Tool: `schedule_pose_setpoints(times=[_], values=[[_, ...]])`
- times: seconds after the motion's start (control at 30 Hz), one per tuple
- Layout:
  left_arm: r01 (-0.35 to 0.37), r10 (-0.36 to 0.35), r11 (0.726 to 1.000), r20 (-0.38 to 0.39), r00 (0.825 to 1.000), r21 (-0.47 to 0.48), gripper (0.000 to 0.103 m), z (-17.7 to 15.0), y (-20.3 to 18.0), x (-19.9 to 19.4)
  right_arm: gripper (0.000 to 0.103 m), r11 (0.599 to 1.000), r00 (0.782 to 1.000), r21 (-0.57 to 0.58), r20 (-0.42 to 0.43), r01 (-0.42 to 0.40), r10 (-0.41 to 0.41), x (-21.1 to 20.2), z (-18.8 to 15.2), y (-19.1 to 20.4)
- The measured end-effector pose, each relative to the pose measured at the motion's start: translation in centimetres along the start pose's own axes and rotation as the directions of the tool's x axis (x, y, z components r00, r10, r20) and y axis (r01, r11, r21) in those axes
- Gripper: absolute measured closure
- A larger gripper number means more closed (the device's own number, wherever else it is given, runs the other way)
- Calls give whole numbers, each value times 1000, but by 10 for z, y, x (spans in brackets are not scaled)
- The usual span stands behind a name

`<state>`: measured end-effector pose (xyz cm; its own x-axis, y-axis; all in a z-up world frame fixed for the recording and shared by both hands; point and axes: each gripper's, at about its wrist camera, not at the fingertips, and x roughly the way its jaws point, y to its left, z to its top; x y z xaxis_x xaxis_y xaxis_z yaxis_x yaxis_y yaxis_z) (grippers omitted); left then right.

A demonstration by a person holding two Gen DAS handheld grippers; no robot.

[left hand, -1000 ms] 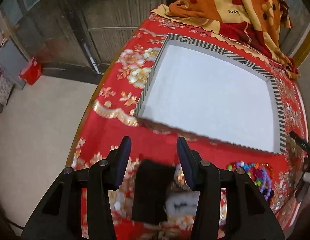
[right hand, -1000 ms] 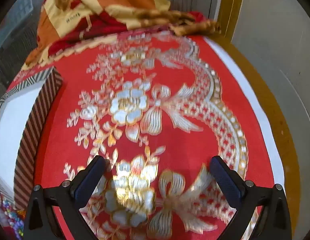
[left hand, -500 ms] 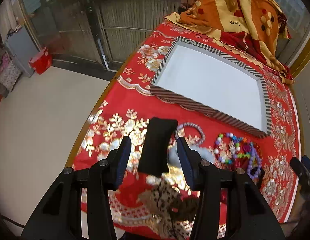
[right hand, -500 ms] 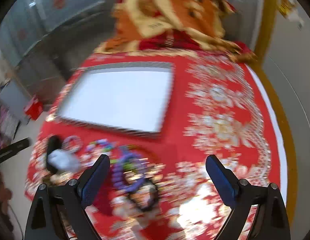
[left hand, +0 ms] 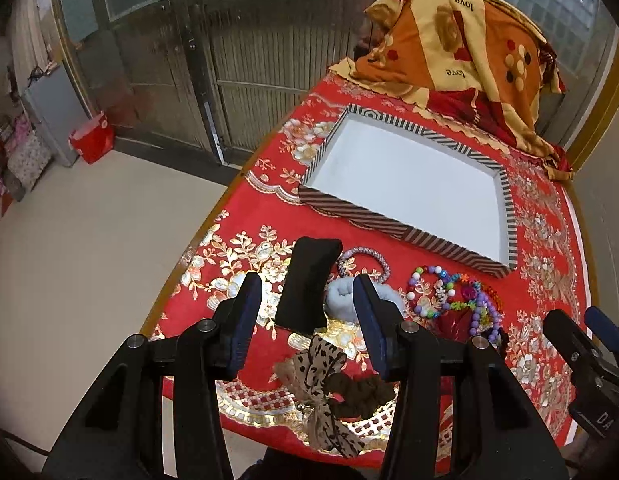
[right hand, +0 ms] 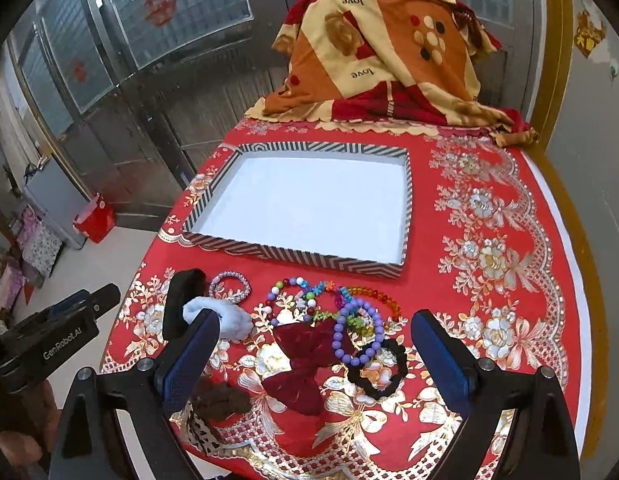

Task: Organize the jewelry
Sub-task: 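Position the left tool over the leopard bow while the right tool approaches the red bow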

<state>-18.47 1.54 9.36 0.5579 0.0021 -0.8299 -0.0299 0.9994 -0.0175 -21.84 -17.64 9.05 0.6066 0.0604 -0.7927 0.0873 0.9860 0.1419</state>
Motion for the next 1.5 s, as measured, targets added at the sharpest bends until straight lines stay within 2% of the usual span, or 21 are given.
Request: schedule_pose_setpoints(times=[1.5], values=[[-8, 8, 1000, -12, 1000, 20, 56, -5, -1, 7, 8, 1000, 999, -20, -42, -2, 1, 15, -4, 18]])
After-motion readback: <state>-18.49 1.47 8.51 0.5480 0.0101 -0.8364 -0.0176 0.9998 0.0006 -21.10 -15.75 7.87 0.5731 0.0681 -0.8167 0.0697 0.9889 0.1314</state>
